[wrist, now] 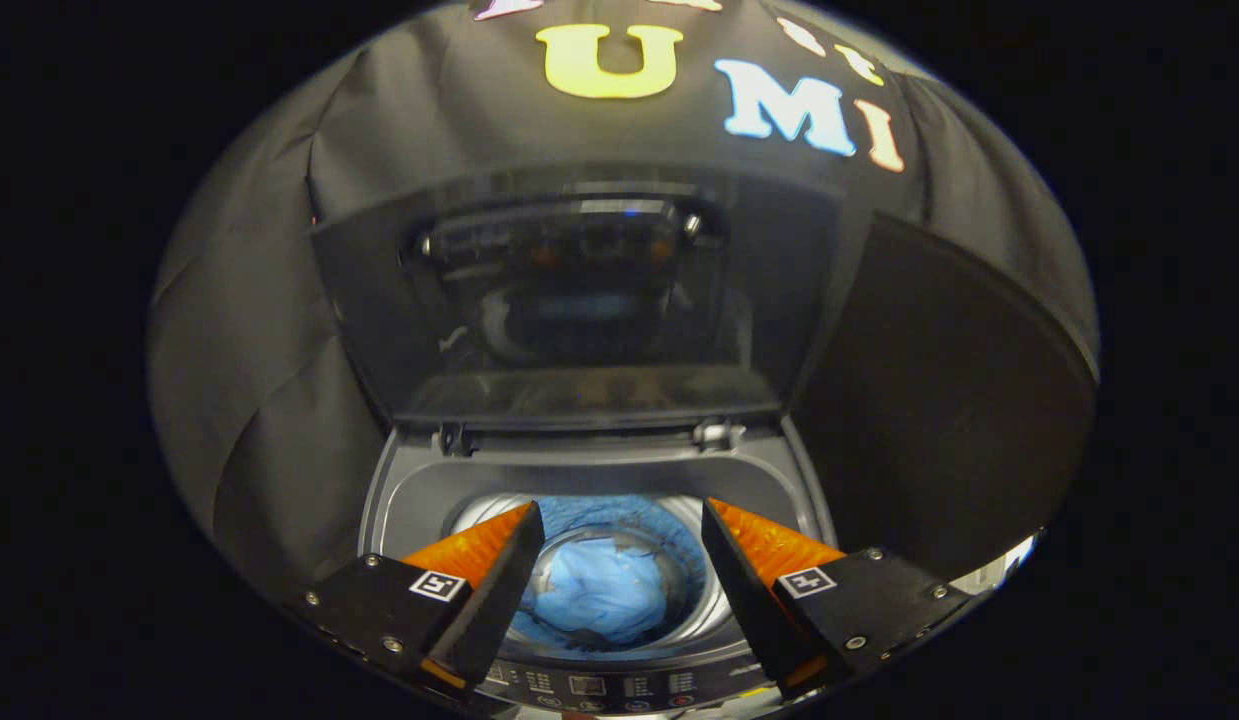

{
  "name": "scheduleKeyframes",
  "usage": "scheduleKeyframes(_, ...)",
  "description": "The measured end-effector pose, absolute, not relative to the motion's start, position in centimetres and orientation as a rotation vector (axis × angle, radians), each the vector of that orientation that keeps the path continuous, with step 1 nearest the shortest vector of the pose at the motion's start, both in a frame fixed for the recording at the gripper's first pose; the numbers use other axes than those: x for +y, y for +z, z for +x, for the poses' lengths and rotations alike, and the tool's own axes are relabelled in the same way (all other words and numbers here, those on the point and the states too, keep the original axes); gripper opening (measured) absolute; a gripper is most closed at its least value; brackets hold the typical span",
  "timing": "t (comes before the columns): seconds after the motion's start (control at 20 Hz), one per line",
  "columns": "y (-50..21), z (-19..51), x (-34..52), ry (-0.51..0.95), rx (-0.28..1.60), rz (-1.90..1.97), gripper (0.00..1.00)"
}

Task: Put the clothes into the washing machine and then close the washing machine lid.

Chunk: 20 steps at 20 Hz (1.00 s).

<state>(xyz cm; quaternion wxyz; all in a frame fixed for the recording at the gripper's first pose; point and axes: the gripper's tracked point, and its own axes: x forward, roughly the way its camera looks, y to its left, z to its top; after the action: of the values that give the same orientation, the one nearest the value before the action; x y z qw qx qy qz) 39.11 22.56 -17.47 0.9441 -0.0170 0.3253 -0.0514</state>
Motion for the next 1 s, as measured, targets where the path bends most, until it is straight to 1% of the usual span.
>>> scheduleKeyframes(0.2,-8.2,41.4,22.5,-0.131,0.47,-0.043,0.97)
scheduleKeyframes(0.3,-4.2,42.3,22.3,-0.146,0.413,-0.066,0.97)
scheduleKeyframes(0.4,-1.6,44.3,22.4,-0.149,0.376,-0.084,0.97)
scheduleKeyframes(0.5,-0.4,46.7,22.6,-0.143,0.358,-0.081,0.98)
scheduleKeyframes(0.7,0.3,51.9,22.4,-0.125,0.385,-0.083,0.98)
scheduleKeyframes(0.9,-3.8,55.8,23.0,-0.1,0.537,-0.077,0.98)
scheduleKeyframes(1.0,-5.4,57.3,24.3,-0.052,0.581,-0.032,0.98)
